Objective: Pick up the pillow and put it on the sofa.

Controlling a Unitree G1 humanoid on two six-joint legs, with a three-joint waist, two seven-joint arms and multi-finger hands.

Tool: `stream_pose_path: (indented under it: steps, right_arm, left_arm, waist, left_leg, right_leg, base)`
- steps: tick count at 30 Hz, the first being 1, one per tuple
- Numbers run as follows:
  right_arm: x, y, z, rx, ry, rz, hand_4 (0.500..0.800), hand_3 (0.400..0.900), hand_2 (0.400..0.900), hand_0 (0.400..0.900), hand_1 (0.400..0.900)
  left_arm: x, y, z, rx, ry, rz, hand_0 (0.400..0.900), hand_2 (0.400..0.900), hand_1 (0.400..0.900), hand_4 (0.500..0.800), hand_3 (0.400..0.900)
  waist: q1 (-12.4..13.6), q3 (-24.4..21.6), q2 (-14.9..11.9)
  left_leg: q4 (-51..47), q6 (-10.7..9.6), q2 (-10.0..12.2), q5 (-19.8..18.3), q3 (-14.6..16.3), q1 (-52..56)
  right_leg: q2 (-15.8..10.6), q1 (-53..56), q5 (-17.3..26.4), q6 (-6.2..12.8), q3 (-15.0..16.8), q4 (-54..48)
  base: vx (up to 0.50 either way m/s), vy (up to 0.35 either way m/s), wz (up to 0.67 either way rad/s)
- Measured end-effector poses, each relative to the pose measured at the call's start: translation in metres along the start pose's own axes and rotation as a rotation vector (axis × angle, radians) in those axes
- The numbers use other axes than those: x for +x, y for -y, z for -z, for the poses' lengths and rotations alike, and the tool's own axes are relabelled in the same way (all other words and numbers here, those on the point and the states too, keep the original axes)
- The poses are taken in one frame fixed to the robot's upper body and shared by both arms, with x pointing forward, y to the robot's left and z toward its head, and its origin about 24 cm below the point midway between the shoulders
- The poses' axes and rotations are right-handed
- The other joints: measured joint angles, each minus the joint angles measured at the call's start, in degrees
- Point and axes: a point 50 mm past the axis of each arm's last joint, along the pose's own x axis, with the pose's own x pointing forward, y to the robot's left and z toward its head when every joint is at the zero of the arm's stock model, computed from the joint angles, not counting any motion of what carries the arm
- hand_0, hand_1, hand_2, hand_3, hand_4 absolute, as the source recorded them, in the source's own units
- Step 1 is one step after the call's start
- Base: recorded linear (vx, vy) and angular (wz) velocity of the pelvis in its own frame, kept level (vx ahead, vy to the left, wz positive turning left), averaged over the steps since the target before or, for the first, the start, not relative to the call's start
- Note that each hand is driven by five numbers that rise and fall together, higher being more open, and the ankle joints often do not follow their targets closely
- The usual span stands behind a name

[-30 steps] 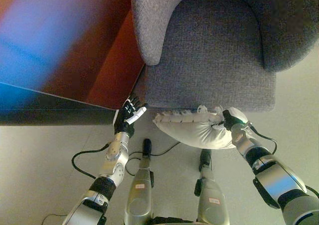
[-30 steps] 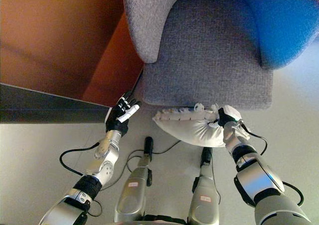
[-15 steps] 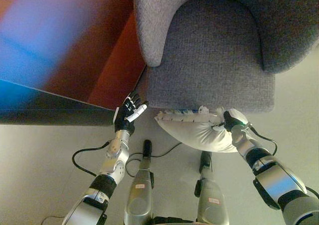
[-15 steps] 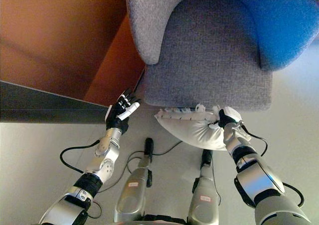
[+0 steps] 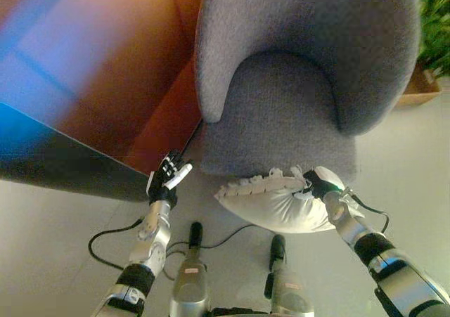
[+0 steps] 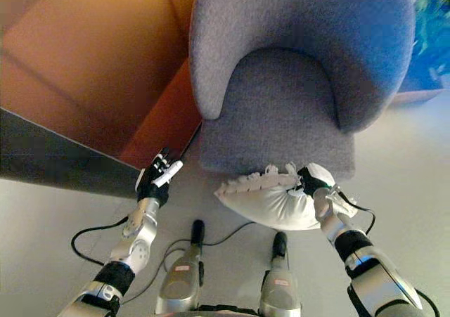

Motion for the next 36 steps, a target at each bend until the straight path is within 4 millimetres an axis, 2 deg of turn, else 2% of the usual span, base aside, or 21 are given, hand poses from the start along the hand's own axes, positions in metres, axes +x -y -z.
stream_pose_path:
  steps: [3,6,9,15,21,25,26,27,30,31,32,36]
  right_arm:
    - [-0.010,-0.009,0.004,0.010,0.001,-0.046,0.500,0.400,0.400,0.400,0.400]
    - [-0.015,-0.012,0.011,0.012,-0.015,-0.084,0.500,0.400,0.400,0.400,0.400]
    - [-0.016,-0.014,0.015,-0.012,-0.025,-0.112,0.500,0.400,0.400,0.400,0.400]
    - [-0.017,0.002,0.021,-0.040,-0.032,-0.123,0.500,0.400,0.400,0.400,0.400]
    - [-0.014,0.034,0.018,-0.086,-0.036,-0.107,0.500,0.400,0.400,0.400,0.400]
    - [-0.006,0.063,0.006,-0.115,-0.023,-0.080,0.500,0.400,0.400,0.400,0.400]
    - [-0.006,0.064,0.005,-0.117,-0.023,-0.080,0.500,0.400,0.400,0.400,0.400]
    - [-0.002,0.078,0.001,-0.127,-0.027,-0.070,0.500,0.400,0.400,0.400,0.400]
    - [0.003,0.102,-0.006,-0.104,-0.036,-0.026,0.500,0.400,0.400,0.400,0.400]
    - [0.004,0.105,-0.007,-0.106,-0.035,-0.021,0.500,0.400,0.400,0.400,0.400]
    - [0.006,0.118,-0.009,-0.103,-0.048,-0.007,0.500,0.400,0.400,0.400,0.400]
    - [0.008,0.143,-0.003,-0.064,-0.110,0.036,0.500,0.400,0.400,0.400,0.400]
  left_arm:
    - [-0.012,-0.021,0.010,0.022,-0.057,-0.056,0.900,0.900,0.900,0.800,0.900]
    - [-0.021,-0.034,0.017,0.023,-0.093,-0.090,0.900,0.900,0.900,0.800,0.900]
    - [-0.028,-0.042,0.022,0.022,-0.120,-0.108,0.900,0.900,0.900,0.800,0.900]
    - [-0.034,-0.045,0.029,0.022,-0.164,-0.106,0.900,0.900,0.900,0.800,0.900]
    - [-0.039,-0.048,0.035,0.020,-0.195,-0.097,0.900,0.900,0.900,0.800,0.900]
    - [-0.041,-0.049,0.038,0.021,-0.217,-0.090,0.900,0.900,0.900,0.800,0.900]
    - [-0.041,-0.049,0.038,0.021,-0.219,-0.090,0.900,0.900,0.900,0.800,0.900]
    - [-0.041,-0.049,0.039,0.020,-0.224,-0.084,0.900,0.900,0.900,0.800,0.900]
    - [-0.042,-0.051,0.039,0.024,-0.230,-0.075,0.900,0.900,0.900,0.800,0.900]
    - [-0.042,-0.051,0.039,0.024,-0.230,-0.075,0.900,0.900,0.900,0.800,0.900]
    - [-0.042,-0.052,0.038,0.029,-0.232,-0.066,0.900,0.900,0.900,0.800,0.900]
    - [-0.045,-0.056,0.038,0.048,-0.243,-0.041,0.900,0.900,0.900,0.800,0.900]
  waist:
    - [-0.03,-2.39,-2.27]
    - [0.01,-5.42,-3.08]
    - [0.02,-8.18,-2.85]
    - [0.16,-11.46,-2.03]
    - [0.20,-13.38,-1.94]
    - [0.29,-13.81,-1.75]
    - [0.28,-13.84,-1.74]
    - [0.49,-14.10,-1.71]
    - [0.56,-14.54,-1.67]
    - [0.81,-14.62,-1.67]
    - [1.44,-14.96,-1.65]
    - [2.90,-15.68,-1.56]
  left_leg:
    - [-0.02,0.17,0.08,-0.69,0.04,1.87]
    - [-0.05,0.17,0.17,-1.50,0.05,3.08]
    - [-0.38,0.14,0.27,-2.21,0.05,3.79]
    - [-0.60,-0.15,0.39,-3.14,0.06,4.35]
    - [-0.59,-0.11,0.60,-3.11,0.04,4.76]
    - [-0.57,-0.11,0.60,-3.11,0.00,4.82]
    - [-0.57,-0.11,0.60,-3.11,0.00,4.82]
    - [-0.56,-0.11,0.60,-3.10,-0.08,4.81]
    - [-0.15,-0.11,0.59,-3.10,-0.12,4.79]
    - [-0.15,-0.11,0.59,-3.10,-0.16,4.77]
    - [-0.11,-0.11,0.59,-3.10,-0.20,4.78]
    - [-0.10,-0.12,0.52,-3.11,-0.69,4.70]
  right_leg:
    - [-0.02,1.99,-0.58,0.00,-0.12,0.00]
    - [-0.12,3.14,-0.84,0.06,-0.16,-0.01]
    - [-0.11,3.91,-0.94,0.05,-0.31,-0.03]
    - [-0.15,4.38,-1.08,-0.18,-0.32,-0.13]
    - [-0.12,4.76,-1.08,-0.21,-0.33,-0.19]
    - [-0.07,4.87,-1.05,-0.16,-0.48,-0.20]
    - [-0.06,4.87,-1.05,-0.16,-0.49,-0.20]
    - [-0.05,4.92,-1.02,-0.10,-0.75,-0.20]
    - [-0.02,5.08,-1.04,-0.10,-1.19,-0.20]
    - [-0.02,5.11,-1.05,-0.09,-1.25,-0.22]
    - [0.01,5.12,-1.05,-0.09,-1.26,-0.22]
    - [0.01,5.28,-1.18,-0.01,-1.60,-0.23]
  base:
    - [0.21,-0.002,0.00]
    - [0.12,0.005,0.00]
    - [0.07,0.010,-0.01]
    - [0.06,0.005,0.01]
    - [0.05,-0.001,0.02]
    - [0.04,0.000,0.04]
    - [0.05,0.002,0.05]
    - [0.05,0.002,0.05]
    - [0.08,0.004,0.07]
    - [0.09,0.001,0.08]
    - [0.10,0.001,0.08]
    - [0.10,0.000,0.10]
